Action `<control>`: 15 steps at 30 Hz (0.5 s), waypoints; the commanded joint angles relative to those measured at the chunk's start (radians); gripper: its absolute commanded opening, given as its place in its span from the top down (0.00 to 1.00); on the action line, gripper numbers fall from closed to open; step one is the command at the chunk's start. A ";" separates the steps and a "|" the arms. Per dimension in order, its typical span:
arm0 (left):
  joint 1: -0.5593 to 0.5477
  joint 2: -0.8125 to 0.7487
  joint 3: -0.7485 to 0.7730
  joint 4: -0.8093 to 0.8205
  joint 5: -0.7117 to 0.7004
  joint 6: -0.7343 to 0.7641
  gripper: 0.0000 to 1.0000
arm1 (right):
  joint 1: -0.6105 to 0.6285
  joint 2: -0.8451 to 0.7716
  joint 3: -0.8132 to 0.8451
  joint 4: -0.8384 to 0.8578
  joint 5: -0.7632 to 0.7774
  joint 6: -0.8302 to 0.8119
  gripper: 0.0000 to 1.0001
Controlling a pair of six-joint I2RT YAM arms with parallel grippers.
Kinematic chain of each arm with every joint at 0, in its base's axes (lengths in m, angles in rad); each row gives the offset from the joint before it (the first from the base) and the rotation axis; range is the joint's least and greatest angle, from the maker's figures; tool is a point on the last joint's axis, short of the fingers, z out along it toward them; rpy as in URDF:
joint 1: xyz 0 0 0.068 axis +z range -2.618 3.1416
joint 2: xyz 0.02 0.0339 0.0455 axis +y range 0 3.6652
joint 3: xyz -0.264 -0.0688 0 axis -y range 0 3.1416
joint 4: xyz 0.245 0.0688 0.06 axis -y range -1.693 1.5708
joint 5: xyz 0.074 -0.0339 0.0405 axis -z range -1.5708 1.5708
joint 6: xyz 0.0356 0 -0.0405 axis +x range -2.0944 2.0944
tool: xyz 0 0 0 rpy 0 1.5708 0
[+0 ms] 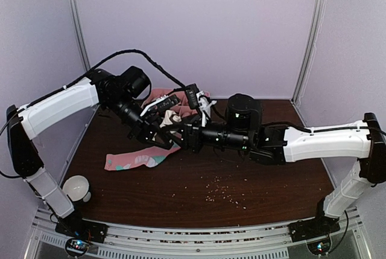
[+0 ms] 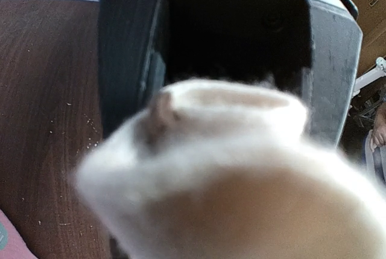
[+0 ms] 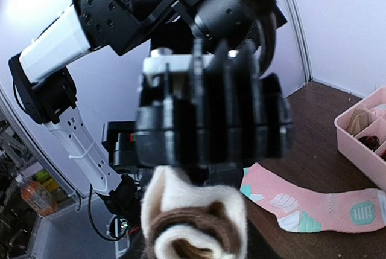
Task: Roll the socks
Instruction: Pass from the left arm to the right
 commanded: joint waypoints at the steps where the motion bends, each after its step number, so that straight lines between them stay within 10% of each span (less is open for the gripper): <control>1: 0.004 0.012 0.039 -0.032 0.054 0.026 1.00 | -0.004 0.014 0.021 0.027 -0.009 0.011 0.75; 5: 0.011 0.015 0.054 -0.050 0.056 0.033 0.98 | -0.005 -0.001 0.018 0.027 0.049 -0.007 1.00; 8: 0.037 0.017 0.067 -0.047 0.035 0.016 0.52 | -0.019 -0.013 0.015 0.007 0.107 -0.021 1.00; 10: 0.085 0.018 0.069 -0.034 0.013 -0.010 0.04 | -0.049 -0.019 0.013 -0.034 0.141 -0.029 1.00; 15: 0.313 0.045 0.058 -0.023 -0.045 -0.059 0.02 | -0.184 -0.017 0.069 -0.209 0.264 -0.090 1.00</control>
